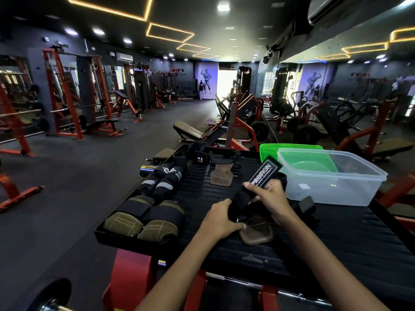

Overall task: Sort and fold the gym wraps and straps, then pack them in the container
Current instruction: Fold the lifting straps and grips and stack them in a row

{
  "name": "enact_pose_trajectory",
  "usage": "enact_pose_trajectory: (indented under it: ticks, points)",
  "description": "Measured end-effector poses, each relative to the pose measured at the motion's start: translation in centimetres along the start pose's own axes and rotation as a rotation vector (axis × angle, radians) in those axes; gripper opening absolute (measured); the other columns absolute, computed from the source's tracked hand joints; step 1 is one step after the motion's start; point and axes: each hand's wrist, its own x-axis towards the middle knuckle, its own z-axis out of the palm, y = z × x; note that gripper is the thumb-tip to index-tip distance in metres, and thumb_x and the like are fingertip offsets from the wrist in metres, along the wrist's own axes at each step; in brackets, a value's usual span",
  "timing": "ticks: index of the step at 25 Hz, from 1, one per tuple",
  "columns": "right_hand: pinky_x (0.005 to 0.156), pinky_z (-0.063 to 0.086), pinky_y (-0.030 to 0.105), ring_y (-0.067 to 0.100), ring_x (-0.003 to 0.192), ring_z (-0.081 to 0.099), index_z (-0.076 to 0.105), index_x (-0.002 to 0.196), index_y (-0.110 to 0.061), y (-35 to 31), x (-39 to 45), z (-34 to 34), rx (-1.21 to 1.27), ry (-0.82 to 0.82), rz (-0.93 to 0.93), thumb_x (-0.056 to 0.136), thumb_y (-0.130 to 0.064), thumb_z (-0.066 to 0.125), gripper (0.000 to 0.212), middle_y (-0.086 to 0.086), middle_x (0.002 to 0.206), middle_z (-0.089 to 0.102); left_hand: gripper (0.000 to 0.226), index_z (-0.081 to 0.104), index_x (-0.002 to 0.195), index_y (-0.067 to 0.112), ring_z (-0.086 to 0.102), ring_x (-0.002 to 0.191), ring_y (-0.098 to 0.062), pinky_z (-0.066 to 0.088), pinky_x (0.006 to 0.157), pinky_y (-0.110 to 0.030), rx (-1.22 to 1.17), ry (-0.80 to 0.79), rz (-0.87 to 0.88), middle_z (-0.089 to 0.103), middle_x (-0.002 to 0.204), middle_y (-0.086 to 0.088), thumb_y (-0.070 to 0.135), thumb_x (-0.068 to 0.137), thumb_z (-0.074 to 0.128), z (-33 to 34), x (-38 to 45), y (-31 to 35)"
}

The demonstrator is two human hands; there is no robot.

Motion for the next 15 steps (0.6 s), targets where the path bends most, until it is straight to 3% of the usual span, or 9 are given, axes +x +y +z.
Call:
enact_pose_trajectory:
  ticks: [3, 6, 10, 15]
  points:
    - [0.039, 0.05, 0.021, 0.007, 0.045, 0.062, 0.058, 0.069, -0.003, -0.7, 0.7, -1.5, 0.052, 0.119, 0.007, 0.081, 0.006, 0.063, 0.016, -0.002, 0.052, 0.066, 0.044, 0.054, 0.099, 0.017, 0.06, 0.09, -0.016, 0.048, 0.076, -0.028, -0.001, -0.012, -0.011, 0.063, 0.101, -0.001, 0.028, 0.067, 0.083, -0.1, -0.2, 0.1]
    - [0.037, 0.047, 0.019, 0.003, 0.042, 0.059, 0.058, 0.066, -0.007, 0.0, 1.2, -2.6, -0.161, 0.122, 0.059, 0.08, 0.004, 0.067, 0.02, 0.006, 0.063, 0.063, 0.049, 0.051, 0.101, 0.017, 0.058, 0.096, -0.015, 0.047, 0.077, -0.028, 0.011, -0.014, -0.036, 0.062, 0.107, 0.0, 0.031, 0.066, 0.083, -0.2, -0.5, -0.1]
    - [0.036, 0.045, 0.017, 0.005, 0.039, 0.053, 0.056, 0.06, -0.013, 1.7, 2.0, -3.8, -0.463, 0.123, 0.127, 0.079, -0.005, 0.071, 0.025, 0.005, 0.06, 0.06, 0.053, 0.052, 0.107, 0.016, 0.058, 0.104, -0.016, 0.048, 0.083, -0.03, 0.039, -0.014, -0.058, 0.06, 0.117, 0.002, 0.034, 0.067, 0.082, -0.3, -0.7, 0.0]
    - [0.036, 0.043, 0.018, 0.008, 0.037, 0.049, 0.055, 0.067, -0.012, 4.0, 1.8, -3.5, -0.423, 0.046, 0.383, 0.084, -0.01, 0.066, 0.02, 0.006, 0.058, 0.055, 0.054, 0.051, 0.109, 0.019, 0.058, 0.103, -0.015, 0.047, 0.081, -0.029, 0.084, -0.01, -0.071, 0.06, 0.117, 0.003, 0.039, 0.068, 0.08, -0.1, -0.7, 0.0]
